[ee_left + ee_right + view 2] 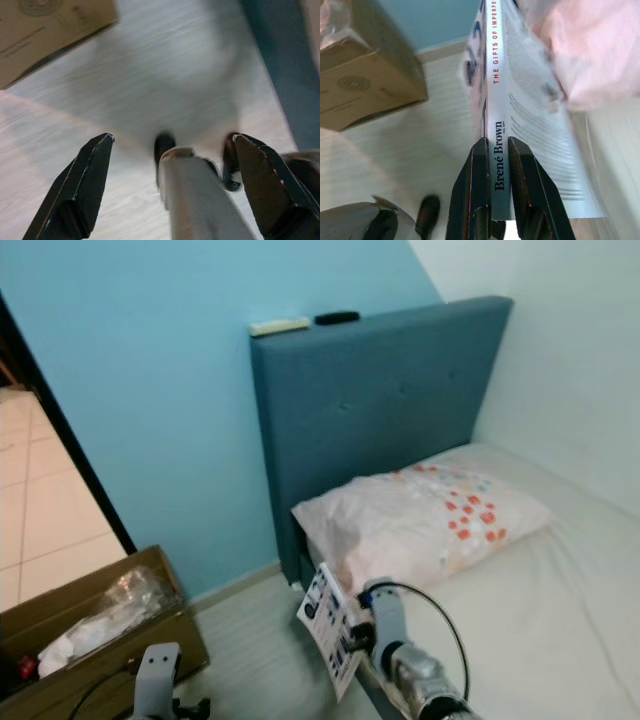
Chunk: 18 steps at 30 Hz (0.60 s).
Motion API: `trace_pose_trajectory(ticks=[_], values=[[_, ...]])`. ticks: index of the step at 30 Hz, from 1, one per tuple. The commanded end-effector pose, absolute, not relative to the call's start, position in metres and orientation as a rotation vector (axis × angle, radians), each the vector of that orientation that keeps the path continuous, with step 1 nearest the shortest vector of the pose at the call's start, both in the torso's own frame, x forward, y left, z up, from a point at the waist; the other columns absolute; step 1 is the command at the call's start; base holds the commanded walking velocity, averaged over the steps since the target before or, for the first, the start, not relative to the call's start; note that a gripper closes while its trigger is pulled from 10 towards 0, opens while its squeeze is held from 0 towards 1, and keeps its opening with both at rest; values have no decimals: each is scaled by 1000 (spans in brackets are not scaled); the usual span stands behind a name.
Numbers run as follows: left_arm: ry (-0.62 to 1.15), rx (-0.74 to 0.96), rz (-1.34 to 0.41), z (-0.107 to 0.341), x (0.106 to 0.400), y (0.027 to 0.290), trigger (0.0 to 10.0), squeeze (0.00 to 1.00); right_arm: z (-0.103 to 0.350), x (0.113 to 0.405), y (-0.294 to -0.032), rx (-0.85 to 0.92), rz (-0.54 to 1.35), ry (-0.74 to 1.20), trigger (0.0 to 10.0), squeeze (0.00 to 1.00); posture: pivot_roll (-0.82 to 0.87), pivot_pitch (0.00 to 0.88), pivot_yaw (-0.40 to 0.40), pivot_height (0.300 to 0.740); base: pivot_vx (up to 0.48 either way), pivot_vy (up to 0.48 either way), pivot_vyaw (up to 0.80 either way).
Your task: Clean up the room
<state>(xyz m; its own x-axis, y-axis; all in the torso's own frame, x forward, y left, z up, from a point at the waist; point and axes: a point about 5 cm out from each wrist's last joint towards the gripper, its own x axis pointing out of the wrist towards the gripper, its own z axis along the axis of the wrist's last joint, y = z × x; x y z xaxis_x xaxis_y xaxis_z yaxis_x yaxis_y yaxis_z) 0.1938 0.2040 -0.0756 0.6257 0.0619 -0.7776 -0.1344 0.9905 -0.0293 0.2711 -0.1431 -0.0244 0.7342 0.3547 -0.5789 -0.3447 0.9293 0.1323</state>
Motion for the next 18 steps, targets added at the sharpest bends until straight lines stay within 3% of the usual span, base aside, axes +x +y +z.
trace_pose_trajectory(ticks=[1, 4, 16, 18], values=[[891, -83, 118, -75, 194, 207, 10000, 0, -22, 273, -136, 29, 421, 630, 10000, 0, -102, 0, -47, 718, 0, 0, 0], [889, -81, 104, -75, 195, 206, 10000, 0, -19, 276, -140, 23, 442, 629, 10000, 0, -102, 0, -47, 718, 0, -81, 0], [901, -77, 86, -76, 192, 203, 10000, 0, 1, 294, -162, -39, 519, 609, 10000, 0, -107, 0, -49, 718, 0, -436, 0], [898, -83, 94, -77, 192, 203, 10000, 0, 2, 294, -165, -54, 549, 630, 10000, 0, -107, 0, -49, 718, 0, 0, 0]])
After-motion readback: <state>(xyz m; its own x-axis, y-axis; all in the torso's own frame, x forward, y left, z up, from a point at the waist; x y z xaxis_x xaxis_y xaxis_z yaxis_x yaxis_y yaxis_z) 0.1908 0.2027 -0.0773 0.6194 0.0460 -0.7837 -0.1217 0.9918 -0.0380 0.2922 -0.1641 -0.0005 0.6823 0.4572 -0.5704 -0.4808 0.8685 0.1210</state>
